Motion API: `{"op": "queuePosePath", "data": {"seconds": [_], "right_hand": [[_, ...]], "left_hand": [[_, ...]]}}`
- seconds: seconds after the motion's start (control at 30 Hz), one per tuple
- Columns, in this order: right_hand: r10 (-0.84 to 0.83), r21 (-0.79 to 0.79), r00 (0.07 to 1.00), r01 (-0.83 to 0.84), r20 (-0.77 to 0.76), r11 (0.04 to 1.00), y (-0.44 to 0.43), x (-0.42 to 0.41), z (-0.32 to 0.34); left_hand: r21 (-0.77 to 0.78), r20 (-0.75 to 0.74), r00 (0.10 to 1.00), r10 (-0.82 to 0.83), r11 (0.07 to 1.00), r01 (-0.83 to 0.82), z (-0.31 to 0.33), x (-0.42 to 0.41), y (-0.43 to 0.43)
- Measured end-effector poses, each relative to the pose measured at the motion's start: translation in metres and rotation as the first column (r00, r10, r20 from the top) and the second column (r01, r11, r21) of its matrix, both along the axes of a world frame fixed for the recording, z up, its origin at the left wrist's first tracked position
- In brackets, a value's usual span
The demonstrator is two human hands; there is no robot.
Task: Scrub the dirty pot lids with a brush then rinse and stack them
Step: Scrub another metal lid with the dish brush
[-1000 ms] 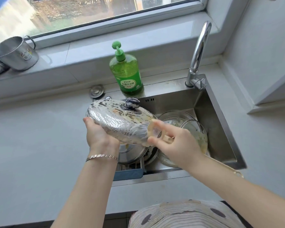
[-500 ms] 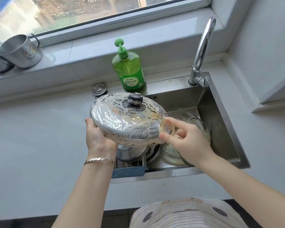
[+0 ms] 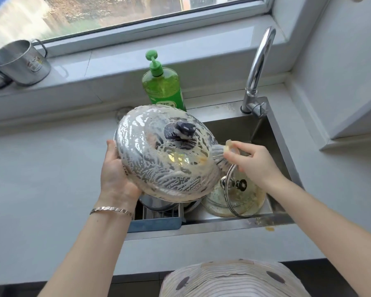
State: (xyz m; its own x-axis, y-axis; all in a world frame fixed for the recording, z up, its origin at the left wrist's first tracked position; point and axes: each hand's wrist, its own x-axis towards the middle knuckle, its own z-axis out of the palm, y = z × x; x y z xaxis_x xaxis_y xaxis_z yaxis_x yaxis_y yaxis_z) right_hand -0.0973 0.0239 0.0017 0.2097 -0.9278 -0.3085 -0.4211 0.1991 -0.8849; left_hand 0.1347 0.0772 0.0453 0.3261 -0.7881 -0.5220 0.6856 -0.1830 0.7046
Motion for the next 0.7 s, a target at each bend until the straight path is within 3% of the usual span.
{"op": "queuePosePath", "data": {"seconds": [0.13,0.3,0.43,0.47,0.6,0.7], "right_hand": [[0.244,-0.016,0.968,-0.243,0.056,0.970,0.024,0.012,0.012],[0.006,0.058,0.998,-0.003,-0.057,0.998,-0.002,-0.011,-0.008],[0.191,0.039,0.981,-0.192,0.027,0.981,0.024,0.003,-0.002],[0.189,0.044,0.982,-0.190,0.027,0.981,0.024,0.003,-0.004],[-0.076,0.143,0.997,0.071,0.028,0.987,-0.002,-0.009,-0.020],[0.034,0.105,0.999,-0.037,0.030,0.994,0.006,-0.004,-0.016]], "left_hand": [[0.063,0.095,0.993,-0.064,0.996,0.058,-0.002,-0.009,0.000],[0.074,0.062,0.995,-0.084,0.994,0.079,-0.004,-0.007,0.002],[0.068,0.080,0.993,-0.091,0.994,0.085,-0.003,-0.006,0.001],[0.071,0.079,0.992,-0.095,0.994,0.089,-0.003,-0.005,0.002],[0.080,0.061,0.992,-0.114,0.991,0.109,-0.006,-0.002,0.007],[0.086,0.065,0.988,-0.140,0.987,0.134,-0.005,0.001,0.010]]}}
